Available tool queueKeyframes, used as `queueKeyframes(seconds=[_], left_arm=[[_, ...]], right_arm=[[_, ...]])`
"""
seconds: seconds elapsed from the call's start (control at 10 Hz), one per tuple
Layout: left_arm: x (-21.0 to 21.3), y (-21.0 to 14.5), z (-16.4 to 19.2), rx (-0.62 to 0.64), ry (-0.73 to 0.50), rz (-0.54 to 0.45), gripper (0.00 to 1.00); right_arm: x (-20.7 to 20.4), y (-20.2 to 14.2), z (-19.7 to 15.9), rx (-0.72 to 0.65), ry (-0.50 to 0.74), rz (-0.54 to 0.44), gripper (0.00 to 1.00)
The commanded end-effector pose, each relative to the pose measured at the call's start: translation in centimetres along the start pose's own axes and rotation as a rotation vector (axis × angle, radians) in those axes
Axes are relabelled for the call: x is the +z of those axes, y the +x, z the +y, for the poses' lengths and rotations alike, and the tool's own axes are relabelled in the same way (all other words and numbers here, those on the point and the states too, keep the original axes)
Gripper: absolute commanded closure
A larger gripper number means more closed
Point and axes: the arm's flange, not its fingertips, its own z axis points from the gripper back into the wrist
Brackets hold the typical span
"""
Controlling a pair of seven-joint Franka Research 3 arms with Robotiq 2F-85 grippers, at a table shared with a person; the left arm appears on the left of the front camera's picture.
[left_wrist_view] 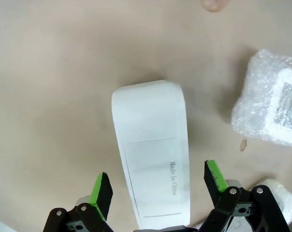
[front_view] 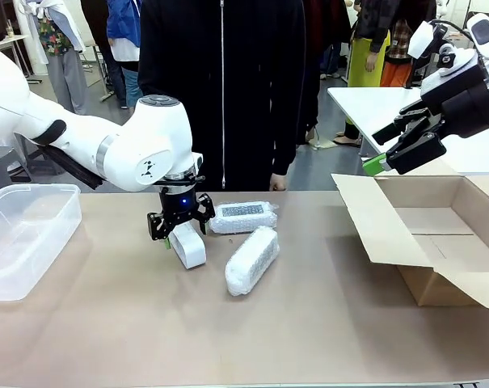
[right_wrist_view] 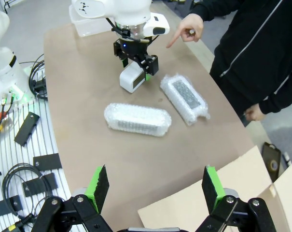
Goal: Separate and place wrapped and unwrapped clocks.
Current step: Pick up the Digital clock indicated by the person.
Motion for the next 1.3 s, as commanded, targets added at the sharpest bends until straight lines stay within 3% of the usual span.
queueKeyframes(seconds=[0.0,0.1,0.2,0.3,0.4,0.5,0.6,0.7,0.8,0.9,1.2], left_arm=[[-0.1,0.2,-1.0,0.048,0.053,-0.019,0.2],[-0.3,0.5,-1.0,0.07,0.059,-0.022,0.2],[-0.3,0.6,-0.9,0.076,0.062,-0.028,0.39],[-0.4,0.7,-0.9,0.071,0.053,-0.029,0.22],[-0.5,0.7,-0.9,0.066,0.047,-0.027,0.59],[-0.5,0.7,-0.9,0.06,0.041,-0.022,0.42],[-0.5,0.8,-0.9,0.055,0.037,-0.022,0.79],[-0.4,0.8,-0.8,0.054,0.034,-0.02,0.62],[-0.1,0.8,-0.6,0.054,0.031,-0.023,0.99],[0.7,0.7,-0.2,0.056,0.006,-0.022,0.82],[7.1,-0.7,1.9,0.002,-0.049,-0.044,0.82]], right_arm=[[-0.1,0.0,0.0,0.0,0.02,-0.017,0.0],[-0.1,0.0,0.0,0.0,0.02,-0.017,0.0],[-0.1,0.0,0.0,0.0,0.02,-0.017,0.0],[-0.1,0.0,0.0,0.0,0.02,-0.017,0.0],[-0.1,0.0,0.0,0.0,0.02,-0.017,0.0],[-0.1,0.0,0.0,0.0,0.02,-0.017,0.0],[-0.1,0.0,0.0,0.0,0.02,-0.017,0.0],[-0.1,0.0,0.0,0.0,0.02,-0.017,0.0],[-0.1,0.0,0.0,0.0,0.02,-0.017,0.0],[-0.1,0.0,0.0,0.0,0.02,-0.017,0.0],[-0.1,0.0,0.0,0.0,0.02,-0.017,0.0]])
